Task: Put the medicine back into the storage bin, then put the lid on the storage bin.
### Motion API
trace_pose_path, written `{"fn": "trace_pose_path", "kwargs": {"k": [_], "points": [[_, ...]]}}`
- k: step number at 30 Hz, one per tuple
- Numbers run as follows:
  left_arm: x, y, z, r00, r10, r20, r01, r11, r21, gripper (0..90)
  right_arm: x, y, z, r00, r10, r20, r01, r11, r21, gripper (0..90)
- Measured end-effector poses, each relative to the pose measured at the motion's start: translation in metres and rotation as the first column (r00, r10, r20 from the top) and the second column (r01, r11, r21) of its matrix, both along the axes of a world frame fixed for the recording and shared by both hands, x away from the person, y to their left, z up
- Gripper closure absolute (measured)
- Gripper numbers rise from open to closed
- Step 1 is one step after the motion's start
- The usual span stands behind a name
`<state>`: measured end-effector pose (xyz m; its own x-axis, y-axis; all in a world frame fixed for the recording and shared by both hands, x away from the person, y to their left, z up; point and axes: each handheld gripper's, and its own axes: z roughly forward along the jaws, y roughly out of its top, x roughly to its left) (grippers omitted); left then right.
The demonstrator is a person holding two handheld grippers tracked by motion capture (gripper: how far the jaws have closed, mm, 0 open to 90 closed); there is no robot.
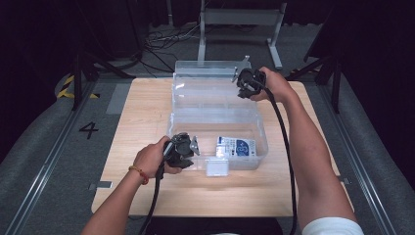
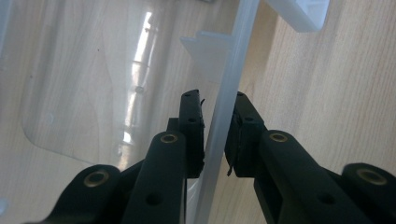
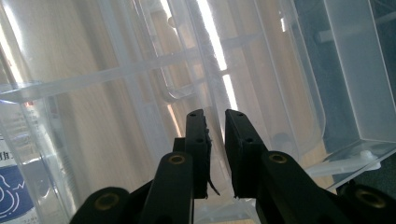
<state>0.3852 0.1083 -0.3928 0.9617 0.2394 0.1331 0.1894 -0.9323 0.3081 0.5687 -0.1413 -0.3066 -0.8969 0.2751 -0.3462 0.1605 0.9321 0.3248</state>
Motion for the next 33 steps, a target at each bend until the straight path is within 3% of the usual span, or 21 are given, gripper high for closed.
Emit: {"fn": "trace_pose_path", "kwargs": {"k": [3, 12, 20, 24, 27, 32, 33], "points": [[-0.002, 0.001, -0.002, 0.9998, 0.02, 0.008, -0.02, 0.9994, -0.028, 76.9, 0.001, -0.001, 0.0, 0.9999, 0.008, -0.007, -0.008, 1.0, 0.01, 81.4], [-0.007, 0.002, -0.005, 0.9981, 0.045, 0.043, -0.042, 0.9973, -0.059, 74.1, -0.002, -0.002, 0.003, 0.9995, 0.018, -0.027, -0.016, 0.999, 0.049, 83.4], [-0.006, 0.003, -0.005, 0.9982, 0.048, 0.036, -0.045, 0.9963, -0.073, 73.1, -0.007, -0.001, 0.007, 0.9979, 0.057, -0.032, -0.056, 0.998, 0.016, 86.1], [-0.008, 0.005, -0.006, 0.9967, 0.078, 0.023, -0.075, 0.9897, -0.122, 72.0, -0.011, -0.003, 0.009, 0.9971, 0.073, -0.023, -0.072, 0.996, 0.047, 87.2], [-0.008, 0.005, -0.007, 0.9974, 0.068, 0.025, -0.063, 0.9867, -0.15, 71.6, -0.015, -0.004, 0.01, 0.9967, 0.08, -0.015, -0.079, 0.996, 0.045, 87.7], [-0.009, 0.003, -0.008, 0.9958, 0.09, 0.017, -0.087, 0.9825, -0.165, 70.5, -0.022, -0.006, 0.013, 0.9952, 0.097, -0.011, -0.096, 0.993, 0.072, 88.9], [-0.009, 0.0, -0.008, 0.9965, 0.081, 0.022, -0.077, 0.9856, -0.15, 70.4, -0.023, -0.005, 0.013, 0.995, 0.099, -0.005, -0.099, 0.993, 0.065, 89.0]]}}
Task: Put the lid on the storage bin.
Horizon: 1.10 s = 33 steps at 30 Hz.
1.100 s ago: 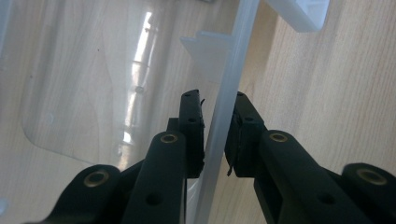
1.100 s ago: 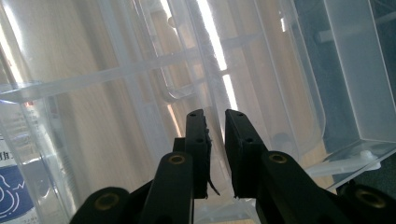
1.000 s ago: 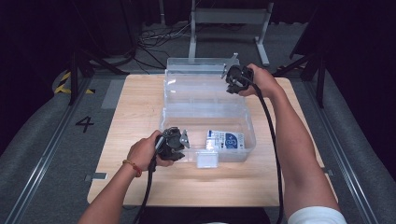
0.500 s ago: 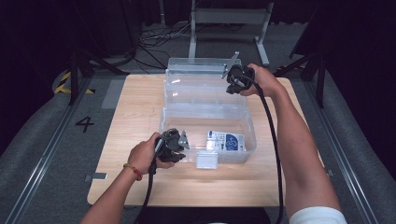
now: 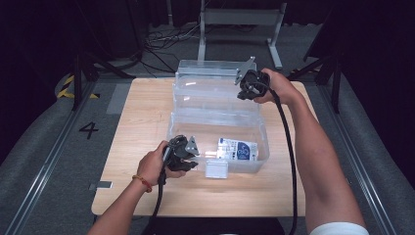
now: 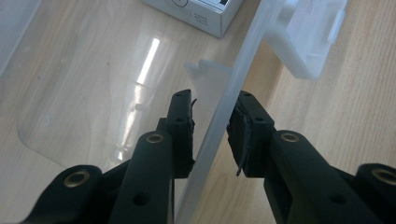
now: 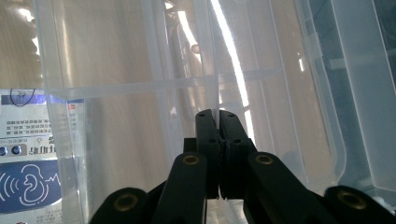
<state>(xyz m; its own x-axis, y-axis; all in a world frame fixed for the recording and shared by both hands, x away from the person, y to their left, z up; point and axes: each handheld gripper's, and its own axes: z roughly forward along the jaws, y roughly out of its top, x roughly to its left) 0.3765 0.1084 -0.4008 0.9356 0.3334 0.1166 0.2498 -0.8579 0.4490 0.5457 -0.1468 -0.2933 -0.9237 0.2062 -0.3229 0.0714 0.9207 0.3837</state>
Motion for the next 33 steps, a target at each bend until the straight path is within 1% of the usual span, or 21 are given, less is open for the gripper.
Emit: {"fn": "trace_pose_path", "kwargs": {"k": [2, 4, 5, 6, 8, 10, 12, 14, 15, 16, 18, 20, 21, 23, 26, 29, 30, 31, 32, 33], "points": [[0.0, -0.001, 0.0, 1.0, 0.007, -0.003, -0.007, 1.0, 0.002, 70.4, -0.001, 0.0, 0.001, 1.0, 0.003, -0.006, -0.003, 1.0, 0.001, 89.0], [-0.001, -0.002, 0.0, 0.9999, 0.011, -0.005, -0.011, 0.9999, 0.006, 70.3, -0.002, 0.0, 0.001, 1.0, 0.003, -0.001, -0.003, 1.0, 0.0, 89.5], [-0.001, -0.002, 0.0, 0.9999, 0.012, -0.005, -0.012, 0.9999, 0.005, 70.3, -0.003, 0.0, 0.001, 0.9999, 0.014, 0.008, -0.014, 1.0, 0.001, 89.8], [-0.002, -0.002, 0.0, 0.9999, 0.015, 0.0, -0.015, 0.9999, 0.003, 70.2, -0.004, -0.001, 0.001, 0.9995, 0.025, 0.02, -0.025, 1.0, 0.004, 89.9], [-0.002, -0.002, 0.0, 0.9999, 0.015, 0.0, -0.015, 0.9999, 0.005, 70.2, -0.006, -0.003, 0.002, 0.9994, 0.029, 0.021, -0.03, 0.999, 0.021, 90.0], [-0.001, -0.003, 0.0, 1.0, 0.006, 0.004, -0.006, 0.9999, 0.011, 70.0, -0.007, -0.003, 0.003, 0.9992, 0.032, 0.023, -0.032, 0.999, 0.004, 90.0], [-0.002, -0.004, -0.001, 0.9999, 0.012, 0.002, -0.012, 0.9999, 0.013, 69.8, -0.009, -0.002, 0.004, 0.9993, 0.029, 0.025, -0.029, 1.0, -0.001, 90.0], [-0.003, -0.004, -0.001, 0.9998, 0.016, 0.011, -0.016, 0.9998, 0.012, 69.5, -0.01, -0.002, 0.004, 0.9993, 0.027, 0.025, -0.027, 1.0, 0.003, 90.0], [-0.003, -0.004, -0.001, 0.9998, 0.015, 0.012, -0.015, 0.9998, 0.009, 69.3, -0.011, -0.002, 0.005, 0.9991, 0.034, 0.027, -0.034, 0.999, 0.001, 90.0], [-0.004, -0.004, -0.002, 0.9996, 0.028, 0.009, -0.028, 0.9996, 0.007, 69.3, -0.011, -0.002, 0.006, 0.999, 0.035, 0.027, -0.035, 0.999, 0.001, 90.0], [-0.004, -0.004, -0.001, 0.9996, 0.027, 0.008, -0.027, 0.9996, 0.009, 69.1, -0.013, -0.002, 0.007, 0.999, 0.038, 0.024, -0.038, 0.999, 0.012, 90.0], [-0.004, -0.004, -0.001, 0.9996, 0.026, 0.009, -0.026, 0.9996, 0.009, 68.9, -0.013, -0.002, 0.007, 0.9989, 0.041, 0.025, -0.041, 0.999, 0.009, 90.0], [-0.004, -0.004, -0.001, 0.9995, 0.029, 0.009, -0.029, 0.9995, 0.009, 68.9, -0.015, -0.002, 0.008, 0.9984, 0.044, 0.036, -0.044, 0.999, 0.007, 90.0], [-0.004, -0.005, -0.001, 0.9994, 0.033, 0.009, -0.033, 0.9994, 0.008, 68.6, -0.016, -0.001, 0.008, 0.9982, 0.049, 0.035, -0.05, 0.999, 0.009, 90.0], [-0.004, -0.005, -0.002, 0.9993, 0.035, 0.01, -0.035, 0.9994, 0.006, 68.2, -0.02, 0.0, 0.011, 0.9976, 0.059, 0.037, -0.059, 0.998, -0.007, 90.0], [-0.004, -0.005, -0.002, 0.9993, 0.037, 0.01, -0.037, 0.9993, 0.004, 67.8, -0.023, 0.001, 0.013, 0.9969, 0.066, 0.042, -0.066, 0.998, -0.011, 90.0], [-0.004, -0.006, -0.002, 0.9992, 0.039, 0.009, -0.039, 0.9992, 0.004, 67.7, -0.025, 0.0, 0.014, 0.9957, 0.076, 0.053, -0.075, 0.997, -0.015, 90.0], [-0.004, -0.006, -0.002, 0.9992, 0.039, 0.009, -0.039, 0.9992, 0.004, 67.5, -0.026, 0.0, 0.014, 0.9962, 0.076, 0.041, -0.076, 0.997, -0.01, 90.0], [-0.004, -0.006, -0.002, 0.9992, 0.04, 0.01, -0.04, 0.9992, 0.005, 67.5, -0.026, 0.0, 0.014, 0.9962, 0.076, 0.041, -0.076, 0.997, -0.01, 90.0], [-0.004, -0.006, -0.002, 0.9991, 0.04, 0.009, -0.04, 0.9992, 0.005, 67.5, -0.026, 0.0, 0.015, 0.9953, 0.08, 0.054, -0.08, 0.997, -0.012, 90.0]]}}
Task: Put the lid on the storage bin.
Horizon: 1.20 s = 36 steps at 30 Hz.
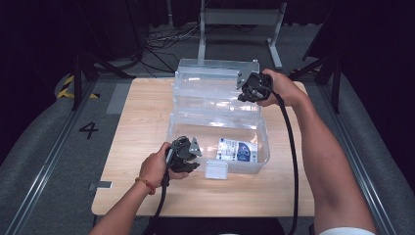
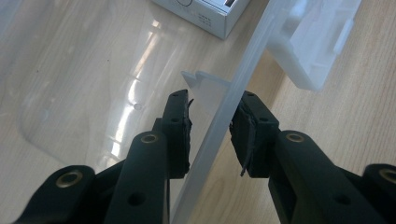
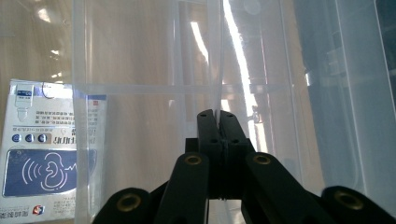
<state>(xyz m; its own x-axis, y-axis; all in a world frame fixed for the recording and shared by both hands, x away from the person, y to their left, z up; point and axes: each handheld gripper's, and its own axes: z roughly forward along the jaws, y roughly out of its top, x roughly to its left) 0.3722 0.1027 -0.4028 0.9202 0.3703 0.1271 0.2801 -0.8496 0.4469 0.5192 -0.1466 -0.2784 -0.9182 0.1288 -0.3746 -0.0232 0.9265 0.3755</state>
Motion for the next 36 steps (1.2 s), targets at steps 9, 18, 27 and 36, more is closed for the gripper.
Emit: {"fn": "trace_pose_path", "kwargs": {"k": [9, 18, 27, 36], "points": [[-0.001, -0.002, -0.001, 0.9999, 0.008, 0.014, -0.008, 0.9999, 0.009, 65.6, -0.011, -0.002, 0.004, 0.9998, 0.018, -0.009, -0.018, 1.0, 0.005, 90.0], [-0.001, -0.003, -0.001, 0.9995, 0.022, 0.023, -0.023, 0.9997, 0.008, 63.9, -0.023, -0.002, 0.005, 0.9996, 0.027, 0.004, -0.027, 1.0, -0.005, 90.0], [-0.003, -0.002, -0.002, 0.9989, 0.037, 0.027, -0.037, 0.9991, -0.019, 62.6, -0.039, -0.004, 0.006, 0.9992, 0.037, 0.016, -0.037, 0.999, -0.001, 89.7], [-0.004, -0.002, -0.003, 0.9983, 0.039, 0.043, -0.037, 0.9988, -0.033, 62.0, -0.048, -0.006, 0.005, 0.9987, 0.045, 0.023, -0.045, 0.999, 0.011, 89.5]]}}
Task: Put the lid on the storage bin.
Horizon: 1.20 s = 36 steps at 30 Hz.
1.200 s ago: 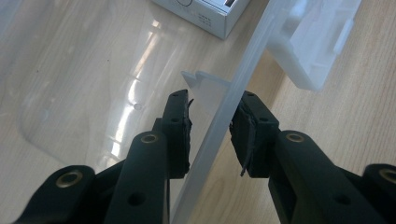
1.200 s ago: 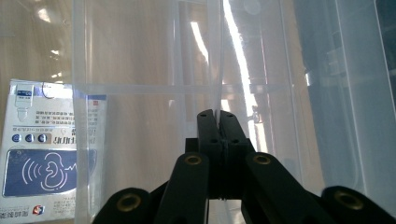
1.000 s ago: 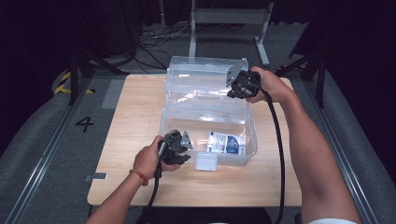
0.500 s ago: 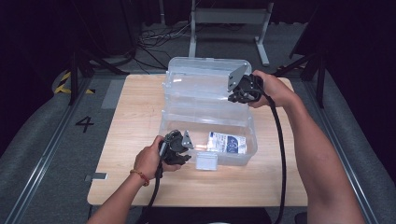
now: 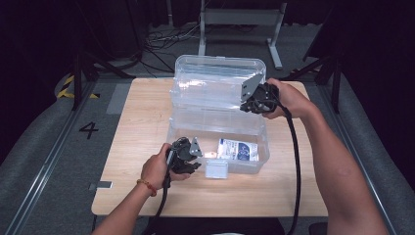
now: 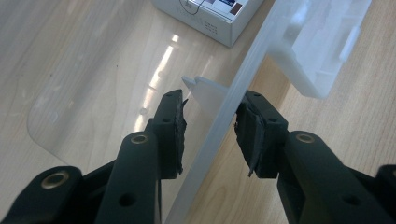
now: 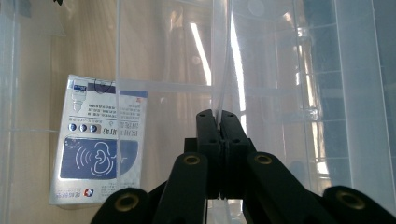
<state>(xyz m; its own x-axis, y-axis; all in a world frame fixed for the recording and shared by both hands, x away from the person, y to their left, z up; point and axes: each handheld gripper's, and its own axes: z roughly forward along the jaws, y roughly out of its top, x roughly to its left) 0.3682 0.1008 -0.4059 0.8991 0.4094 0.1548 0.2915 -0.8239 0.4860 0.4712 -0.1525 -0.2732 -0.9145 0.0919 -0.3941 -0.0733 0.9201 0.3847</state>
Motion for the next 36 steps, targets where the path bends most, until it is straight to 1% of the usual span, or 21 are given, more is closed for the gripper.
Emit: {"fn": "trace_pose_path", "kwargs": {"k": [2, 7, 11, 12, 13, 14, 17, 21, 23, 25, 27, 29, 31, 32, 34, 36], "points": [[0.0, 0.0, 0.0, 1.0, -0.004, 0.0, 0.004, 1.0, -0.004, 62.0, -0.002, 0.0, 0.0, 0.9999, 0.01, 0.001, -0.01, 1.0, -0.008, 89.4], [0.0, 0.001, 0.0, 1.0, -0.001, 0.003, 0.001, 0.9999, -0.015, 61.9, -0.008, 0.0, -0.001, 0.9999, 0.01, 0.002, -0.01, 1.0, -0.002, 89.2], [-0.001, -0.002, -0.001, 1.0, -0.001, 0.01, 0.001, 0.9992, -0.039, 61.9, -0.012, -0.002, -0.001, 0.9998, 0.017, 0.007, -0.017, 1.0, -0.002, 89.0], [-0.002, -0.005, -0.001, 0.9998, -0.002, 0.018, 0.003, 0.9993, -0.038, 62.0, -0.013, -0.002, -0.001, 0.9998, 0.02, 0.009, -0.02, 1.0, 0.0, 88.9], [-0.002, -0.007, -0.001, 0.9996, -0.006, 0.028, 0.006, 0.9998, -0.017, 60.8, -0.014, -0.003, -0.001, 0.9998, 0.018, 0.011, -0.018, 1.0, 0.0, 88.9], [-0.002, -0.007, -0.001, 0.9996, -0.005, 0.028, 0.006, 0.9999, -0.016, 60.4, -0.016, -0.003, -0.002, 0.9998, 0.014, 0.01, -0.014, 1.0, 0.008, 88.8], [-0.002, -0.007, -0.001, 0.9995, -0.008, 0.031, 0.008, 0.9999, -0.013, 60.5, -0.018, -0.005, -0.003, 0.9995, 0.022, 0.022, -0.022, 1.0, 0.006, 88.6], [-0.002, -0.007, -0.001, 0.9994, -0.007, 0.033, 0.007, 0.9999, -0.013, 60.4, -0.021, -0.006, -0.004, 0.9993, 0.028, 0.023, -0.028, 1.0, 0.01, 88.2], [-0.002, -0.007, -0.001, 0.9994, -0.006, 0.034, 0.006, 0.9999, -0.015, 60.4, -0.022, -0.007, -0.004, 0.999, 0.029, 0.035, -0.03, 0.999, 0.012, 87.8], [-0.002, -0.009, -0.002, 0.9992, -0.002, 0.039, 0.003, 0.9998, -0.022, 60.3, -0.023, -0.008, -0.005, 0.999, 0.01, 0.044, -0.011, 1.0, 0.012, 87.3], [-0.001, -0.01, -0.002, 0.9994, -0.005, 0.035, 0.006, 0.9998, -0.021, 60.1, -0.024, -0.009, -0.006, 0.9985, 0.01, 0.054, -0.01, 1.0, 0.009, 87.4], [-0.001, -0.012, -0.002, 0.9993, -0.004, 0.038, 0.005, 0.9994, -0.033, 60.0, -0.026, -0.01, -0.006, 0.9987, 0.017, 0.047, -0.018, 1.0, 0.006, 87.5], [0.0, -0.012, -0.001, 0.9994, -0.008, 0.035, 0.009, 0.9997, -0.024, 59.9, -0.028, -0.011, -0.005, 0.9985, 0.017, 0.051, -0.017, 1.0, -0.003, 87.5], [0.0, -0.013, -0.002, 0.9993, -0.007, 0.036, 0.008, 0.9995, -0.03, 59.9, -0.029, -0.012, -0.006, 0.9985, 0.02, 0.05, -0.02, 1.0, -0.006, 87.4], [0.0, -0.013, -0.002, 0.9993, -0.006, 0.037, 0.007, 0.9996, -0.029, 59.9, -0.032, -0.013, -0.007, 0.9988, 0.011, 0.048, -0.011, 1.0, -0.003, 87.4], [0.0, -0.013, -0.002, 0.9992, -0.008, 0.04, 0.009, 0.9995, -0.029, 59.7, -0.034, -0.015, -0.007, 0.9988, 0.016, 0.047, -0.016, 1.0, 0.001, 87.3]]}}
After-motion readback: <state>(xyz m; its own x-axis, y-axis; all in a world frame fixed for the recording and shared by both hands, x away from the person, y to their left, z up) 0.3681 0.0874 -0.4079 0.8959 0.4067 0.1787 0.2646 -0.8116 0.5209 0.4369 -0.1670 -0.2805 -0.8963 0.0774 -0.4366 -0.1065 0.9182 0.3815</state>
